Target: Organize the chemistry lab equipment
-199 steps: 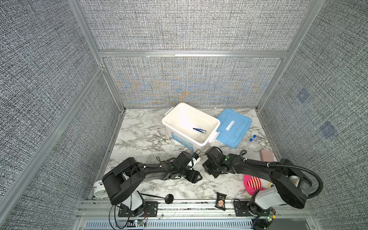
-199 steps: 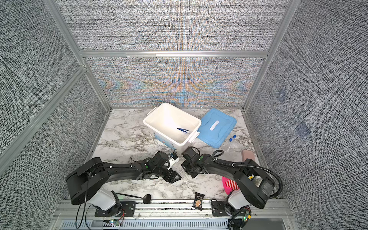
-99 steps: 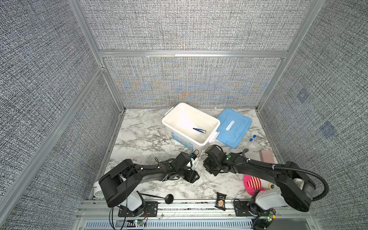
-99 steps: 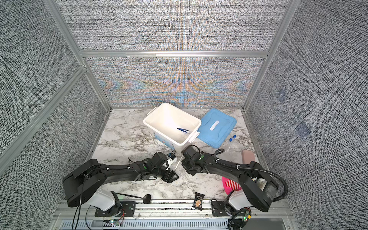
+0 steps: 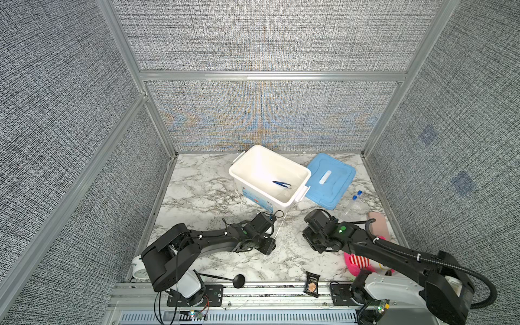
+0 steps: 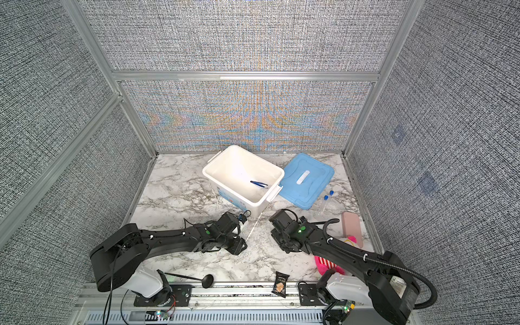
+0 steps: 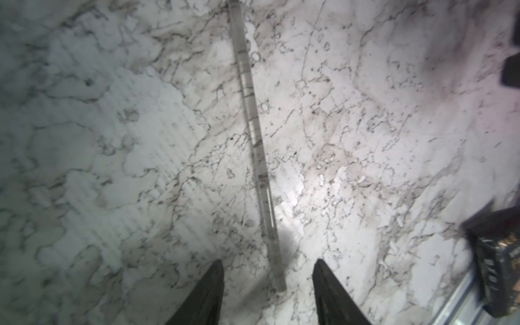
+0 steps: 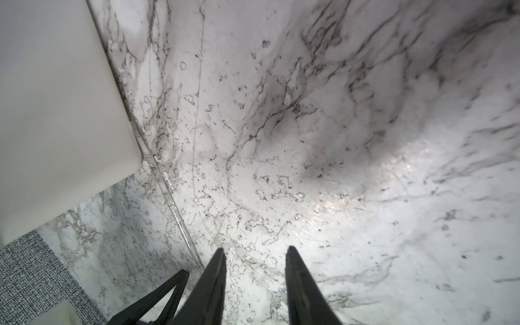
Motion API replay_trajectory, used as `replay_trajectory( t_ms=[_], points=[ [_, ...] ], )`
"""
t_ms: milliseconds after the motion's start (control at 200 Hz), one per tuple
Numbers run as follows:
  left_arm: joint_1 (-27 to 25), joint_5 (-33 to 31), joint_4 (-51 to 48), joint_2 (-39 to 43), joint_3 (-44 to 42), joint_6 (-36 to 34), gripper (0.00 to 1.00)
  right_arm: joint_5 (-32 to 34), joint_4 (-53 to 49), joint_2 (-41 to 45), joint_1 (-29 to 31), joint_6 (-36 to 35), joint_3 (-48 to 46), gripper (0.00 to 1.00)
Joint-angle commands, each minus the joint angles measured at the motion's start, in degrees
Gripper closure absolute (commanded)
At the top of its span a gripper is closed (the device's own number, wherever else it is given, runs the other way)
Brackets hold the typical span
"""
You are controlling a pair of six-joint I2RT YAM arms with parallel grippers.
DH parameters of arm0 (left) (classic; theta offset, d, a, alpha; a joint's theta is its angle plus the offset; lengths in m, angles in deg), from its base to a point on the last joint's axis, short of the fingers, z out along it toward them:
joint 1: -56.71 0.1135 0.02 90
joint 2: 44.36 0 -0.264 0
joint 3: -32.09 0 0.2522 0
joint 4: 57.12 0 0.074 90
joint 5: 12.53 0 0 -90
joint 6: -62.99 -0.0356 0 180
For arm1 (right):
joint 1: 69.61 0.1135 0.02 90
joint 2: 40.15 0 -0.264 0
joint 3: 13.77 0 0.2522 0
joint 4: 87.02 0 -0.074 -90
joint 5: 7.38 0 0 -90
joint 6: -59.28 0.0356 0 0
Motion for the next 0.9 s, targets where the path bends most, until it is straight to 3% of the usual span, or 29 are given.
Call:
replay_trajectory(
  t_ms=[0,120,285,755,895],
  points=[
    [-0.95,-2.84,-7.62,-0.60,2.14,-3.13,0.51,2.53,-2.98,1.65,-1.30,-2.14,0.67,0.64],
    [-2.93,-4.53,-9.43,-3.02,4.32,-3.43,0.54,1.53,-2.82,3.46,-3.67,-4.01,0.83,0.64],
    [-5.81,-8.50,-12.54,-7.40,8.20,-4.20,0.67,-0.19,-1.98,4.47,-6.53,-6.40,0.91,0.64],
    [-8.76,-8.43,-14.99,-8.88,10.41,-6.58,0.93,-8.45,2.47,2.64,-10.43,-10.03,-1.15,0.64],
    [-8.97,-8.63,-15.66,-8.30,11.34,-7.04,0.94,-7.63,-1.38,0.83,-10.03,-13.47,1.90,0.64]
  ],
)
